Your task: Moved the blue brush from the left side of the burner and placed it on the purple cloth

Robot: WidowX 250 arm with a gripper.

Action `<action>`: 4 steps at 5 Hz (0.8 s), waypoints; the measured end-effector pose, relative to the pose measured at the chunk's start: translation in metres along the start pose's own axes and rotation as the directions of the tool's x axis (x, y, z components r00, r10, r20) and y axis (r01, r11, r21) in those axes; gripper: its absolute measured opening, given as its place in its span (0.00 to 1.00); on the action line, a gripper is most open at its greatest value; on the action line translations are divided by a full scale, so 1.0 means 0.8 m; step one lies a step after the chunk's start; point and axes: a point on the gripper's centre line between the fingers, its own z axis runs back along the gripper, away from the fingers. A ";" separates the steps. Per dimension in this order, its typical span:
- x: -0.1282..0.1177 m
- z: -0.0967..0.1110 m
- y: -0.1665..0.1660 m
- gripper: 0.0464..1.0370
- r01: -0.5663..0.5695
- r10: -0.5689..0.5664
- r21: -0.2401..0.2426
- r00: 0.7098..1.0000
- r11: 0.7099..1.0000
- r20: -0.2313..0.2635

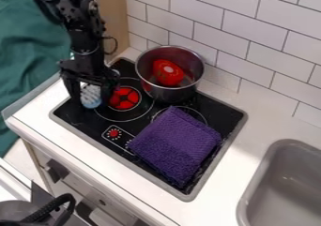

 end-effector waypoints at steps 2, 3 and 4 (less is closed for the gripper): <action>0.000 -0.007 -0.006 0.69 -0.015 0.015 0.003 1.000 1.000 -0.014; -0.014 0.005 -0.019 0.69 0.007 -0.007 -0.002 1.000 1.000 -0.023; -0.010 0.071 -0.045 0.69 0.026 -0.029 0.033 0.994 0.999 0.109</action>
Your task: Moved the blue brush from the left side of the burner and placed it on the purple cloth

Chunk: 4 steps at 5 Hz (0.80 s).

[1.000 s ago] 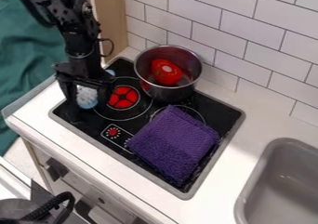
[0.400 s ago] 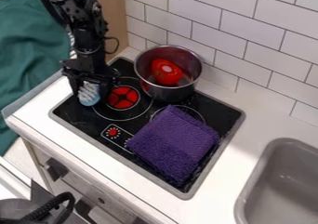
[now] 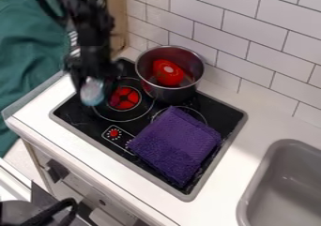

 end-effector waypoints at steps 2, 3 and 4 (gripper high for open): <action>-0.035 0.085 -0.107 0.69 0.148 -0.148 0.008 0.988 0.989 0.048; -0.061 0.090 -0.160 0.69 0.156 -0.156 -0.044 0.988 0.987 0.014; -0.088 0.072 -0.172 0.69 0.093 -0.096 -0.073 0.994 0.993 -0.049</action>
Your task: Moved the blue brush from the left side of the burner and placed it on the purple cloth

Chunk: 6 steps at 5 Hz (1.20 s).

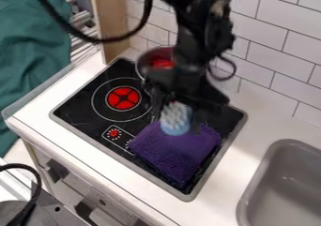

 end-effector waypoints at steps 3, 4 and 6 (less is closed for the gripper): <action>-0.007 -0.058 0.014 0.98 -0.033 0.031 -0.027 0.995 0.999 -0.096; 0.000 -0.057 0.012 0.97 -0.036 0.034 -0.026 0.995 0.999 -0.089; 0.015 -0.020 0.014 0.97 -0.021 0.021 -0.008 1.000 1.000 -0.010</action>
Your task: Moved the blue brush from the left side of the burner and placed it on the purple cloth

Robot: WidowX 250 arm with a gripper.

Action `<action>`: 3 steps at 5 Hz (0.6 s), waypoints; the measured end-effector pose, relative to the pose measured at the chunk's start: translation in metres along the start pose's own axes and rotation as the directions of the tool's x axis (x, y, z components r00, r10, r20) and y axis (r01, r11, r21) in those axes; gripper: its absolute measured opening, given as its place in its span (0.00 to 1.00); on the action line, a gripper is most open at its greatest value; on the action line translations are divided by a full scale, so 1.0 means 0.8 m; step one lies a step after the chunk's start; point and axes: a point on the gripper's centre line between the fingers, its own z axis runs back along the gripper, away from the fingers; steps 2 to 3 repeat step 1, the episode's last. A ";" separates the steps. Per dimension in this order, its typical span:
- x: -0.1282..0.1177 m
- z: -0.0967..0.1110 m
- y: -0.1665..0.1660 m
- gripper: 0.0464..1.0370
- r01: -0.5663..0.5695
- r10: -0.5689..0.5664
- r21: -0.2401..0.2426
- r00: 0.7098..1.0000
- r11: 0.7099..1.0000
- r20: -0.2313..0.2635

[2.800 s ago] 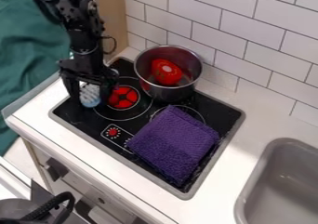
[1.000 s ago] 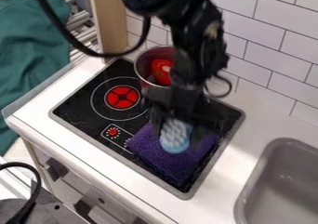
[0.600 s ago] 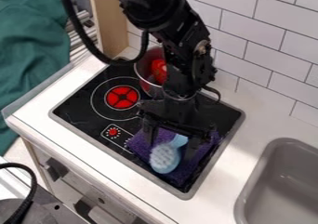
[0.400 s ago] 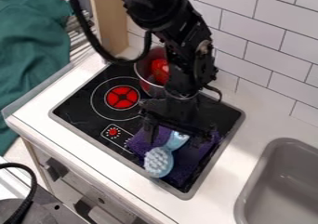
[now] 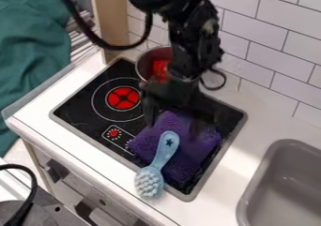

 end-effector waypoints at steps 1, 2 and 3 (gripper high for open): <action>0.001 0.003 -0.003 0.97 0.007 -0.005 -0.039 0.999 0.999 0.043; 0.001 0.003 -0.003 0.97 0.007 -0.005 -0.039 0.999 0.999 0.043; 0.001 0.003 -0.003 0.97 0.007 -0.005 -0.039 0.999 0.999 0.043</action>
